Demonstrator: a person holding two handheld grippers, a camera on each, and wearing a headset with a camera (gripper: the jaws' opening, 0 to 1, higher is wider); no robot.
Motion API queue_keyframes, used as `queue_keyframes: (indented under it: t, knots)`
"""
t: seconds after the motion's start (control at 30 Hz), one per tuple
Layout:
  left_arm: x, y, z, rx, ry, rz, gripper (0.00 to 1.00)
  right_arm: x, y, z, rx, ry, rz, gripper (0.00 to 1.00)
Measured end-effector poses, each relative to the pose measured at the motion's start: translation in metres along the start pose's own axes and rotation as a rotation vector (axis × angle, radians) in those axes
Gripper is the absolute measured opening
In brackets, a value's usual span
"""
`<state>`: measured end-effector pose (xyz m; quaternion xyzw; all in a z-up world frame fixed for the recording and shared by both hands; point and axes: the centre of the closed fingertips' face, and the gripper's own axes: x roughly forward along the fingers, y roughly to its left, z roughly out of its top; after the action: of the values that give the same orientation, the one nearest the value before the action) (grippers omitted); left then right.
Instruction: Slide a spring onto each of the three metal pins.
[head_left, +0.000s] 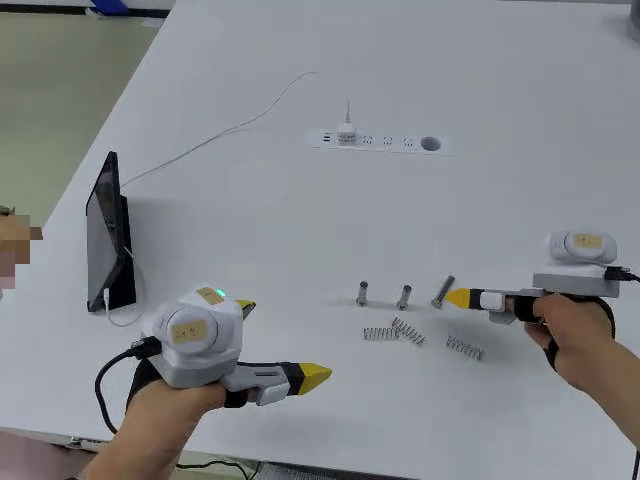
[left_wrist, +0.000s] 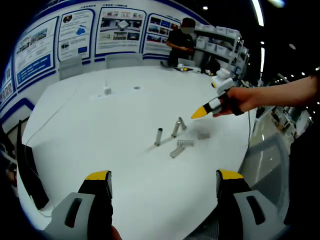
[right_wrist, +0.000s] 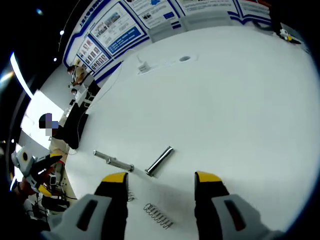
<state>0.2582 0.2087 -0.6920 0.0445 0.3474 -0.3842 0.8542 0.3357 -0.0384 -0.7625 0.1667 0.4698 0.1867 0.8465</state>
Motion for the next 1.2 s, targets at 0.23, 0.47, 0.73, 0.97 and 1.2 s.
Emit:
queue_keyframes:
  t: [0.23, 0.47, 0.73, 0.97, 1.2]
  knots:
    - [0.001, 0.003, -0.003, -0.009, 0.007, 0.005, 0.87, 0.013, -0.009, 0.002, 0.049, 0.023, -0.014, 0.46]
    - [0.002, 0.007, -0.006, -0.018, 0.014, 0.007, 0.86, 0.026, -0.009, 0.005, 0.080, 0.040, -0.015, 0.39]
    - [0.003, 0.008, -0.008, -0.029, 0.015, 0.009, 0.86, 0.037, -0.008, 0.009, 0.069, 0.074, -0.057, 0.33]
    - [0.006, 0.006, -0.010, -0.039, 0.020, 0.000, 0.84, 0.044, -0.009, 0.011, 0.016, 0.127, -0.146, 0.28]
    - [0.008, 0.005, -0.010, -0.045, 0.017, -0.008, 0.82, 0.043, -0.011, 0.011, 0.018, 0.166, -0.261, 0.21]
